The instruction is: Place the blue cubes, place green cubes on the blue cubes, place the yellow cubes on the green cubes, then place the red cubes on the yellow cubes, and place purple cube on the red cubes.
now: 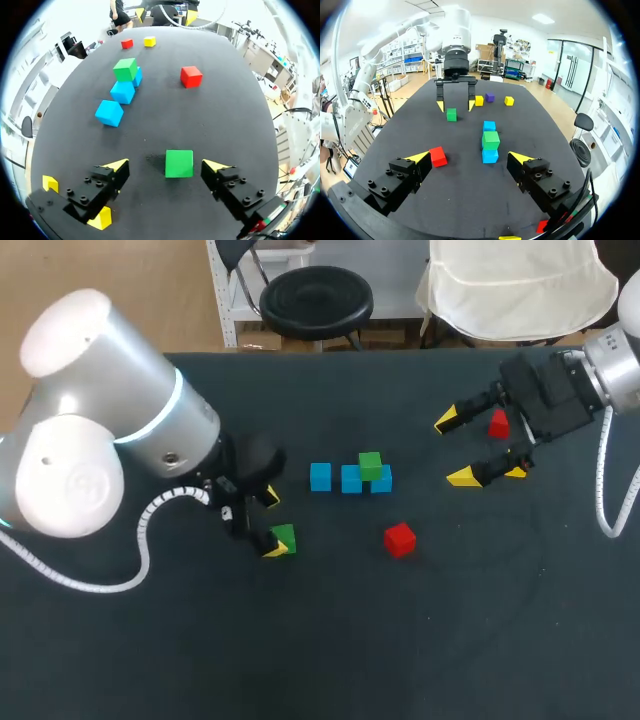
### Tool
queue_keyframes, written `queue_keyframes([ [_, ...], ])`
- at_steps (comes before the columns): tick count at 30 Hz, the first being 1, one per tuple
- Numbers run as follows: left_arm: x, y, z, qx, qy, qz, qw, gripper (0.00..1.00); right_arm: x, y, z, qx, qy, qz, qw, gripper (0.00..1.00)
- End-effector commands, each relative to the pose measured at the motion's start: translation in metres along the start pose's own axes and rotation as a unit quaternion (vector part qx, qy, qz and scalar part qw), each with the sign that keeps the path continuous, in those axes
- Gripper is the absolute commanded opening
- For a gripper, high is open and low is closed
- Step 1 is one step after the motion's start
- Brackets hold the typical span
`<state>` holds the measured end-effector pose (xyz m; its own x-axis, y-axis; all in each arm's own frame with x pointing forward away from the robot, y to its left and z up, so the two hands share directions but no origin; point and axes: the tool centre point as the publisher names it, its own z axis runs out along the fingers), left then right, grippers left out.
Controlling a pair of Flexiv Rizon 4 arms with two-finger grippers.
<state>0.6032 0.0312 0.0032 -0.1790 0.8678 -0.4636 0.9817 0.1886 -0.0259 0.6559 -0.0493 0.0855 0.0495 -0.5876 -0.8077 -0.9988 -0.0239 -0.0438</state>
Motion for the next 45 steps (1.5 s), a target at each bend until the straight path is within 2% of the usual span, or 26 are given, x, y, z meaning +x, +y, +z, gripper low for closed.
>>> queue_keyframes([
  [1, 0.012, -0.002, -0.004, 0.005, -0.043, -0.007, 0.999, 1.0, 0.0, 0.0, 0.001, 0.0, -0.001, 0.0, 1.0, 1.0],
  [7, 0.012, 0.0, -0.002, 0.016, -0.069, -0.022, 0.997, 1.0, 0.0, 0.0, 0.001, 0.0, -0.001, 0.0, 1.0, 1.0],
  [16, 0.007, 0.002, 0.0, 0.025, -0.084, -0.026, 0.996, 1.0, 0.0, 0.0, 0.001, 0.0, -0.001, 0.0, 1.0, 1.0],
  [34, 0.007, 0.006, 0.012, 0.027, -0.081, -0.037, 0.996, 1.0, 0.0, 0.0, 0.001, 0.0, -0.001, 0.0, 1.0, 1.0],
  [45, 0.008, 0.009, 0.016, 0.032, -0.082, -0.04, 0.995, 0.82, 0.0, 0.0, 0.001, 0.0, -0.001, 0.0, 1.0, 1.0],
])
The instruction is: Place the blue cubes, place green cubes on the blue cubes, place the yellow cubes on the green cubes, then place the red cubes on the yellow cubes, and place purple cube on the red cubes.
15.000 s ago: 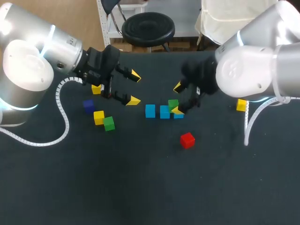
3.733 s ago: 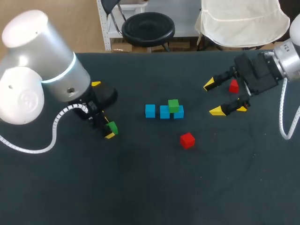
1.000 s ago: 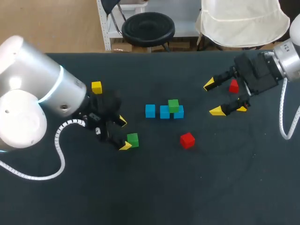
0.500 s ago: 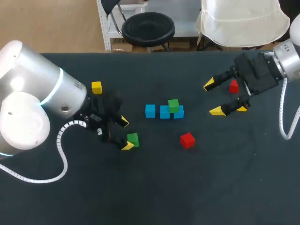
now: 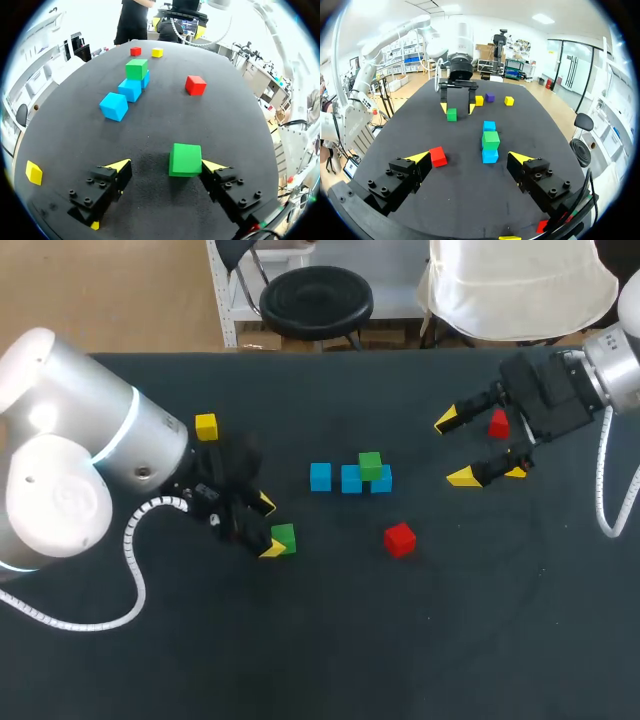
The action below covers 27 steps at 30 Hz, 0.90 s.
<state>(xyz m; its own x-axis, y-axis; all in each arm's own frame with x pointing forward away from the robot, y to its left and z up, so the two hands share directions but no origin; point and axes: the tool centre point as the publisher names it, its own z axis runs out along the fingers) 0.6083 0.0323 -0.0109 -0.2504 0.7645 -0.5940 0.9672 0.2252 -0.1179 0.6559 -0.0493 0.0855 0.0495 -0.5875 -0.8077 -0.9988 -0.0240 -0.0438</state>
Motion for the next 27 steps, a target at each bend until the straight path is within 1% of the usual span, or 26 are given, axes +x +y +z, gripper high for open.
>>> queue_keyframes([
  [1, 0.0016, 0.0039, 0.0033, 0.003, 0.0, 0.0, 1.0, 0.82, 0.0004, -0.0004, 0.0006, 0.0, -0.001, 0.0, 1.0, 1.0],
  [5, 0.0016, 0.005, 0.0038, 0.001, 0.002, 0.001, 1.0, 0.71, 0.0004, -0.0004, 0.0006, 0.0, -0.001, 0.0, 1.0, 1.0],
  [10, 0.0009, 0.0056, 0.0031, 0.003, -0.004, 0.002, 1.0, 0.65, 0.0004, -0.0004, 0.0006, 0.0, -0.001, 0.0, 1.0, 1.0],
  [12, 0.0, 0.0049, 0.0019, 0.003, -0.006, 0.005, 1.0, 0.69, 0.0004, -0.0004, 0.0006, 0.0, -0.001, 0.0, 1.0, 1.0],
  [13, -0.0003, 0.0044, 0.0014, 0.003, -0.006, 0.006, 1.0, 0.75, 0.0004, -0.0004, 0.0006, 0.0, -0.001, 0.0, 1.0, 1.0],
  [16, -0.0004, 0.0031, -0.0003, 0.005, -0.006, 0.008, 1.0, 1.0, 0.0004, -0.0004, 0.0006, 0.0, -0.001, 0.0, 1.0, 1.0],
  [27, -0.0073, 0.0034, -0.0044, 0.011, -0.017, 0.011, 1.0, 1.0, 0.0004, -0.0004, 0.0006, 0.0, -0.001, 0.0, 1.0, 1.0],
])
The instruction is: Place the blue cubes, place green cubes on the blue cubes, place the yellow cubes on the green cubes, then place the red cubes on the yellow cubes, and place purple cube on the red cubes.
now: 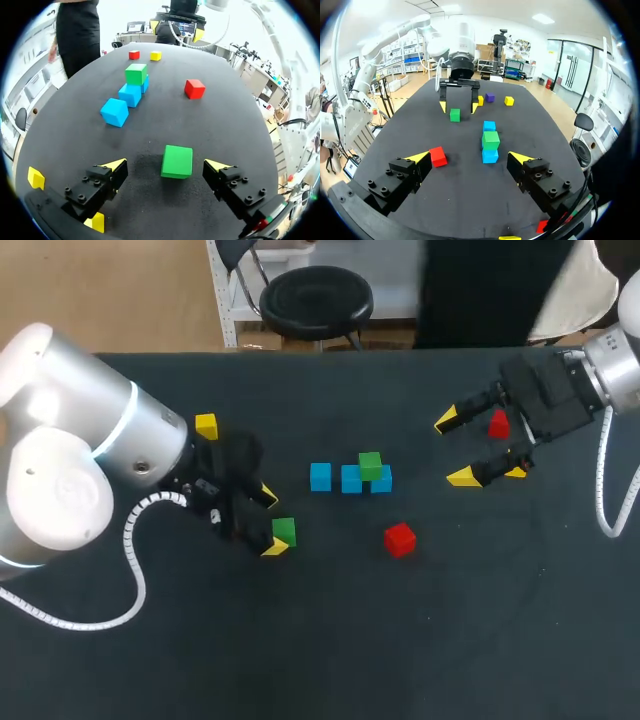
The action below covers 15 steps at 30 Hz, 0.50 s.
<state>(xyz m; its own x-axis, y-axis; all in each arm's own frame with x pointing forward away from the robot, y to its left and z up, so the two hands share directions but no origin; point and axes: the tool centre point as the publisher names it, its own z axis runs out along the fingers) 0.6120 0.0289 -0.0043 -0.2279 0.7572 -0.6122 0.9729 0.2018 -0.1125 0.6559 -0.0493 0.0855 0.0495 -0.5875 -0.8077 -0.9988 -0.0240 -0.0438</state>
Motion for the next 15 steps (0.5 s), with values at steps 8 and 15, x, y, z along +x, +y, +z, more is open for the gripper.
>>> queue_keyframes([
  [8, 0.0001, 0.0023, 0.0024, 0.007, -0.004, 0.001, 1.0, 0.75, 0.0004, -0.0004, 0.0006, 0.0, -0.001, 0.0, 1.0, 1.0],
  [15, -0.0009, 0.002, 0.0032, 0.008, -0.004, 0.003, 1.0, 0.66, 0.0004, -0.0004, 0.0006, 0.0, -0.001, 0.0, 1.0, 1.0],
])
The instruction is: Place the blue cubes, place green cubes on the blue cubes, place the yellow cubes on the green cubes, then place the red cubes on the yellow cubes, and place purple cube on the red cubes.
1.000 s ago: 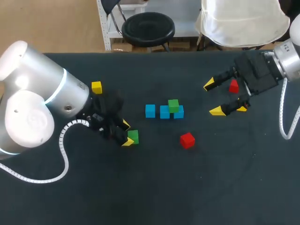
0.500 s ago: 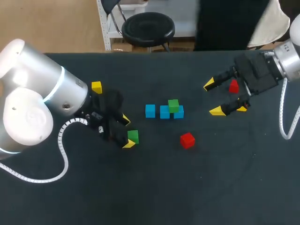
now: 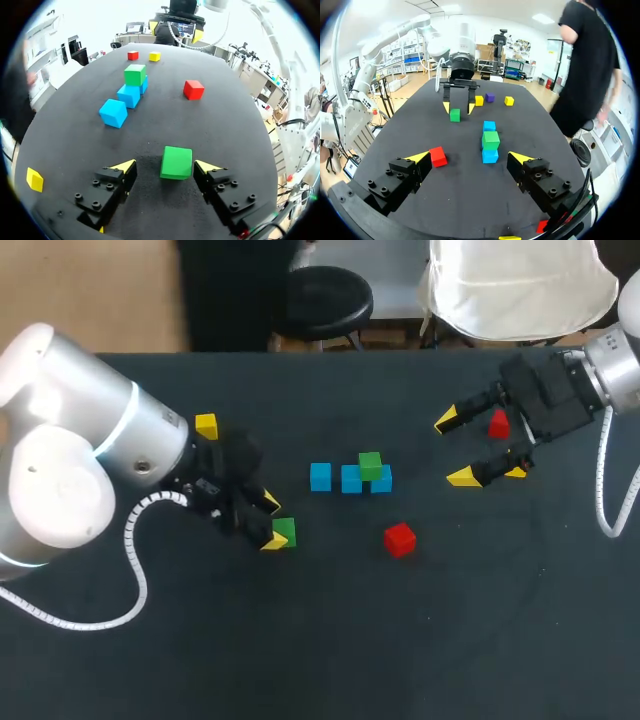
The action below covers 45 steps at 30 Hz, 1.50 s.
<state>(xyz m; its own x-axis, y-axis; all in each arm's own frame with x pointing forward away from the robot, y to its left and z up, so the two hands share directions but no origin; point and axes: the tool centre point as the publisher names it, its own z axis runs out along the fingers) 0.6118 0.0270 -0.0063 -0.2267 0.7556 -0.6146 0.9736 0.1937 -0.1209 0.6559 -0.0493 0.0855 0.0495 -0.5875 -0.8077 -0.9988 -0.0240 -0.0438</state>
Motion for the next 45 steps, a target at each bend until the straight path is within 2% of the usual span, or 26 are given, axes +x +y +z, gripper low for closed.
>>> queue_keyframes([
  [1, -0.001, 0.002, 0.0, 0.002, -0.003, 0.002, 1.0, 0.62, 0.0, 0.0, 0.001, 0.0, -0.001, 0.0, 1.0, 1.0],
  [3, -0.001, 0.002, 0.0, 0.002, -0.003, 0.004, 1.0, 0.49, 0.0, 0.0, 0.001, 0.0, -0.001, 0.0, 1.0, 1.0],
  [4, -0.001, 0.002, 0.0, 0.002, -0.003, 0.004, 1.0, 0.46, 0.0, 0.0, 0.001, 0.0, -0.001, 0.0, 1.0, 1.0],
  [5, -0.001, 0.003, 0.0, 0.003, -0.003, 0.004, 1.0, 0.36, 0.0, 0.0, 0.001, 0.0, -0.001, 0.0, 1.0, 1.0],
  [8, 0.001, 0.003, 0.002, 0.003, -0.002, 0.003, 1.0, 0.25, 0.0, 0.0, 0.001, 0.0, -0.001, 0.0, 1.0, 1.0],
  [10, 0.002, 0.003, 0.003, 0.004, -0.001, 0.003, 1.0, 0.0, 0.0, 0.0, 0.001, 0.0, -0.001, 0.0, 1.0, 1.0],
  [16, -0.004, 0.005, -0.004, 0.005, 0.0, 0.01, 1.0, 0.0, 0.0, 0.0, 0.001, 0.0, -0.001, 0.0, 1.0, 1.0],
  [23, -0.02, 0.013, -0.023, -0.008, 0.021, 0.05, 0.998, 0.0, 0.0, 0.0, 0.001, 0.0, -0.001, 0.0, 1.0, 1.0],
  [31, -0.028, 0.025, -0.034, -0.008, 0.02, 0.075, 0.997, 0.0, 0.0, 0.0, 0.001, 0.0, -0.001, 0.0, 1.0, 1.0],
  [36, -0.033, 0.031, -0.038, -0.003, 0.019, 0.084, 0.996, 0.0, 0.0, 0.0, 0.001, 0.0, -0.001, 0.0, 1.0, 1.0],
  [45, -0.033, 0.031, -0.038, -0.003, 0.019, 0.084, 0.996, 0.0, 0.0, 0.0, 0.001, 0.0, -0.001, 0.0, 1.0, 1.0],
])
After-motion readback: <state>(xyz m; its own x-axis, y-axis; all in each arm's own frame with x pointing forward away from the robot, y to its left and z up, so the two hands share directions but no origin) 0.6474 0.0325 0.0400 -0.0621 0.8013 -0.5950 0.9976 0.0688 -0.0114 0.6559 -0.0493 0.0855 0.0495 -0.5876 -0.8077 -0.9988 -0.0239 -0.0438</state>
